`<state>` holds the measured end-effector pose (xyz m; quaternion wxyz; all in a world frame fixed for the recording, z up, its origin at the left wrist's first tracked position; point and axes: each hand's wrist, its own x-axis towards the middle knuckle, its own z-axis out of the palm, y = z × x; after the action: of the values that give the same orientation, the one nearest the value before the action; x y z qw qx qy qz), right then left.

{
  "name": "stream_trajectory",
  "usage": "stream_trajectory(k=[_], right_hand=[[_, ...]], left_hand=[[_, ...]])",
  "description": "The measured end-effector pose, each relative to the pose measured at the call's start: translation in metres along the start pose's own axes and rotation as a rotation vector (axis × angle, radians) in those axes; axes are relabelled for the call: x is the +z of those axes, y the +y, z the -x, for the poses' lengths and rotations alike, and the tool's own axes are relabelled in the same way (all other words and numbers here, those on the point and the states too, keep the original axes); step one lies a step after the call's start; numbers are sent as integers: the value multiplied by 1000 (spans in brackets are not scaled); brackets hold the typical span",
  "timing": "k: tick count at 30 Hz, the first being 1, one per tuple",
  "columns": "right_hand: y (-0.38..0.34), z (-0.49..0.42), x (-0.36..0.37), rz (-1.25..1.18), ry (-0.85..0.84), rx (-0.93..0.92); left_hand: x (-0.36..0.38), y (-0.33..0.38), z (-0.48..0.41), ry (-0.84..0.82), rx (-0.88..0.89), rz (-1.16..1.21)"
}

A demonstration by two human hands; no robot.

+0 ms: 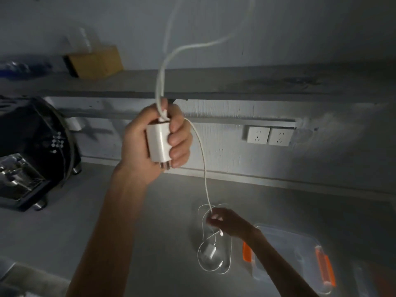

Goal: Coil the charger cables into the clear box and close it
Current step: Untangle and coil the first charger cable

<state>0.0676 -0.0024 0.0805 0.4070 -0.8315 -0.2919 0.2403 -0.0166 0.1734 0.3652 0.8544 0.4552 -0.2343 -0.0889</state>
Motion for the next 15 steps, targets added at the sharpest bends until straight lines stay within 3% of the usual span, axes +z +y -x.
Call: stream_trajectory(k=[2,3,6,8,10,12,15], right_hand=[[16,-2,2,214,-94,100],[18,-4,1,168,-66,141],[1,-4,-16,-329,97,159],[-23,5,-35,-633,149,66],[-45,19,-50,-773,158,-74],[-58,30,-52,-753,167,-142],[-65,29,-48,-582,211,-55]], left_hand=[[-7,7,9,37,64,39],[-12,8,13,91,69,26],[-36,-18,20,449,-20,-211],[-56,-54,22,688,-181,-392],[-76,-99,24,812,-373,-462],[-95,-141,32,882,-496,-529],[-105,-186,47,851,-604,-636]])
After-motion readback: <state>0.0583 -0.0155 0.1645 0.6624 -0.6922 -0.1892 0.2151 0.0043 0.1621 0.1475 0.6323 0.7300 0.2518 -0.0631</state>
